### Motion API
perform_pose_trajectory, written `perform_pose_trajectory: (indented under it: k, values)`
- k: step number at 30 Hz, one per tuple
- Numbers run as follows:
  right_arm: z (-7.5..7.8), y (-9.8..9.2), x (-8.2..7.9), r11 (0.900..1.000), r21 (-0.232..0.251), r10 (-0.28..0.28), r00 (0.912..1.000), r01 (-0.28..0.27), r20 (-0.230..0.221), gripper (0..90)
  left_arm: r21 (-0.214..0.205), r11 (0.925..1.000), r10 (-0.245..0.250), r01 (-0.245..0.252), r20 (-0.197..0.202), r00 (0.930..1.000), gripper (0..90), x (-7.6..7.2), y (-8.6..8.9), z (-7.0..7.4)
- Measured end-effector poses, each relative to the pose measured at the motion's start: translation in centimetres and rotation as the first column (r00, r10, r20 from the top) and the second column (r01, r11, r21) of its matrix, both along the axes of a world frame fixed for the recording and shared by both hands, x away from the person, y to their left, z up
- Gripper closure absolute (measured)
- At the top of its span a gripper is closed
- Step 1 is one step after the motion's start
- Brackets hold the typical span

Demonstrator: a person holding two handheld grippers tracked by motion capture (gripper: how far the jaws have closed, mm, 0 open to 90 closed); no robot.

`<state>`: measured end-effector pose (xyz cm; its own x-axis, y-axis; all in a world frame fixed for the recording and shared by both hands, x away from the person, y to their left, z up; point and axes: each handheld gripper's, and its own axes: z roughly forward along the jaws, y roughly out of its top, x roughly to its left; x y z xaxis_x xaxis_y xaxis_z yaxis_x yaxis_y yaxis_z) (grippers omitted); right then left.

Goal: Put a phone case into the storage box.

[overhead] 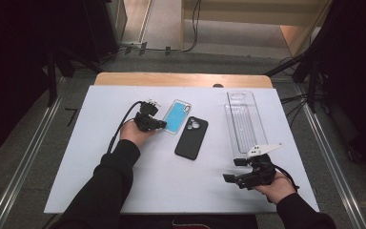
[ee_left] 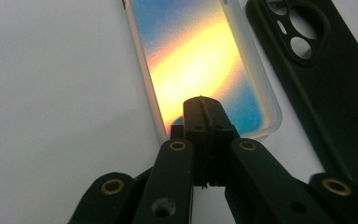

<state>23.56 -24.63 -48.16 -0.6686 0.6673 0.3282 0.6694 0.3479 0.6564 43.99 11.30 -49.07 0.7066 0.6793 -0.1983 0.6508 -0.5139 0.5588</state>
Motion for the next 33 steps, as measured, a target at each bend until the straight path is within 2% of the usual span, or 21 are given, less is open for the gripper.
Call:
perform_pose_trajectory:
  k: [4,16,20,29,33]
  values:
    - [0.0,0.0,0.0,1.0000,-0.003,-0.006,1.0000,0.006,-0.001,16.4,-0.016,0.9998,0.009,-0.009,-0.013,0.9999,90.0,-0.6,0.6,0.0]
    - [0.0,0.0,0.0,1.0000,0.001,-0.008,1.0000,0.008,0.002,16.4,-0.012,0.9999,-0.009,0.009,-0.037,0.9993,90.0,-2.4,1.9,0.1]
    - [0.0,-0.1,0.0,1.0000,0.001,-0.010,0.9999,0.010,0.005,16.4,-0.025,0.9997,-0.007,0.005,-0.056,0.9984,90.0,-3.4,2.7,0.1]
    - [0.0,-0.1,0.0,0.9999,0.003,-0.012,0.9999,0.012,0.007,16.4,-0.019,0.9997,-0.018,0.016,-0.078,0.9968,90.0,-5.4,4.1,0.2]
    - [0.1,-0.2,0.0,0.9998,0.004,-0.018,0.9998,0.018,0.006,16.4,-0.040,0.9992,-0.006,0.002,-0.093,0.9957,90.0,-6.7,5.2,0.2]
